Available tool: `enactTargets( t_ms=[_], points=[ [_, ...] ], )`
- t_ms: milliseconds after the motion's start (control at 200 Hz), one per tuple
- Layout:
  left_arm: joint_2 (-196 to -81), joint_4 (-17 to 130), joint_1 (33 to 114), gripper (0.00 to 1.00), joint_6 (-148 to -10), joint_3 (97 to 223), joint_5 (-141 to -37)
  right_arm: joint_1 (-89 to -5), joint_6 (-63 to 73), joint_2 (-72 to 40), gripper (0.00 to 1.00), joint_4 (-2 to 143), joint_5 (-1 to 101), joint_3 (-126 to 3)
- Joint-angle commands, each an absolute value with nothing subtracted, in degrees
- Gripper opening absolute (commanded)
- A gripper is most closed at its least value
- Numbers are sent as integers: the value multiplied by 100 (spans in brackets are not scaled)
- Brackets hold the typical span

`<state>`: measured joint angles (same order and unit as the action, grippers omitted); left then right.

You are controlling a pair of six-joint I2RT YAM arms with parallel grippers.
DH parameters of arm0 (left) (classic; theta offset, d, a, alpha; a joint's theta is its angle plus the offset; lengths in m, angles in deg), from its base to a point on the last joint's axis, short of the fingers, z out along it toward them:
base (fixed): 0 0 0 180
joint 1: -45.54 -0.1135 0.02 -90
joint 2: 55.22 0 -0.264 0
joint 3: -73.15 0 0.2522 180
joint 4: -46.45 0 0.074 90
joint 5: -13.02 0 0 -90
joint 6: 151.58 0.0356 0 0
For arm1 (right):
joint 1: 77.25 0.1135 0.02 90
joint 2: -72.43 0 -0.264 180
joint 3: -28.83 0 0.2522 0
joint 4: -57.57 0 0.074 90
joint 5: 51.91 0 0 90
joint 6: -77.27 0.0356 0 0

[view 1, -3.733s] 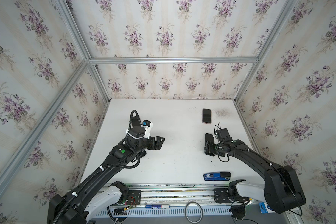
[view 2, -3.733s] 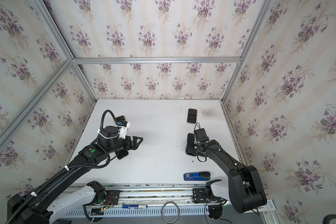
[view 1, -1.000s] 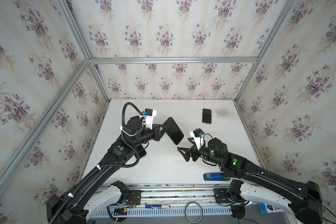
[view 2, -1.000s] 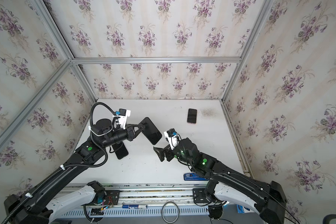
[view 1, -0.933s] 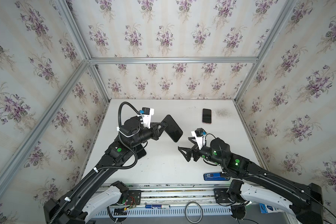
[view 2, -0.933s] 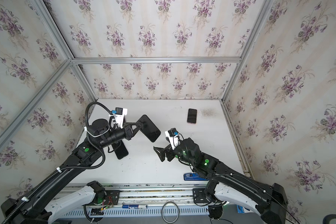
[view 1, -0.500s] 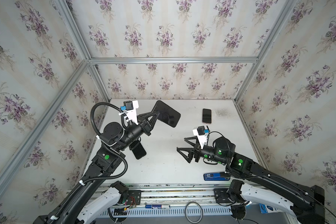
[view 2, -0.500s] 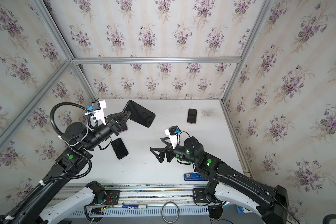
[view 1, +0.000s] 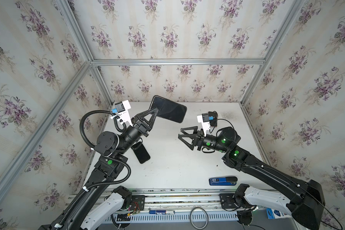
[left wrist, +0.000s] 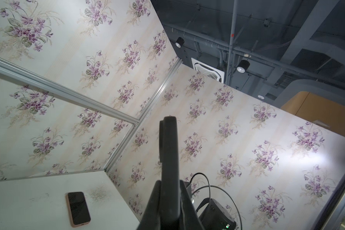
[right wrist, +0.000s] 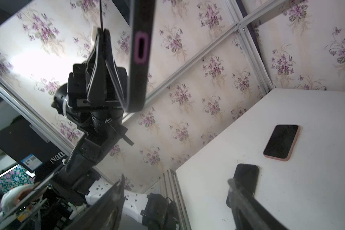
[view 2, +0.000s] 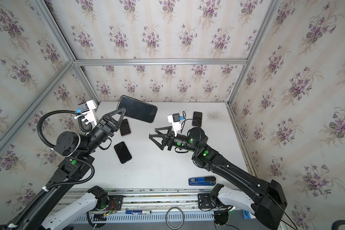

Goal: Take the phone out of the phone case
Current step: Pass the phone.

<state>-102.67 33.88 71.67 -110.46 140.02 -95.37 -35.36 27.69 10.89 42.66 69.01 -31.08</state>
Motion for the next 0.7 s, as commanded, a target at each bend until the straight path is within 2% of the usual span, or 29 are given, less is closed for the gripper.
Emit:
enactTargets(
  t_ms=[0,190,470,695],
  points=[
    [-10401,2111,7024,0,-11836,13895,-9886,-3770,3482,1041,82,3026,7420,-3114],
    [-10561,1537,6885,0,-12216,13665,-10016,-3954,3542,997,78,3050,7552,-3325],
    [-10670,1257,6839,0,-12422,13587,-10121,-4034,4121,485,60,2380,7867,-3722],
    [-10673,1266,6836,0,-12438,13578,-10132,-4034,4344,404,53,2080,7887,-3780]
  ],
)
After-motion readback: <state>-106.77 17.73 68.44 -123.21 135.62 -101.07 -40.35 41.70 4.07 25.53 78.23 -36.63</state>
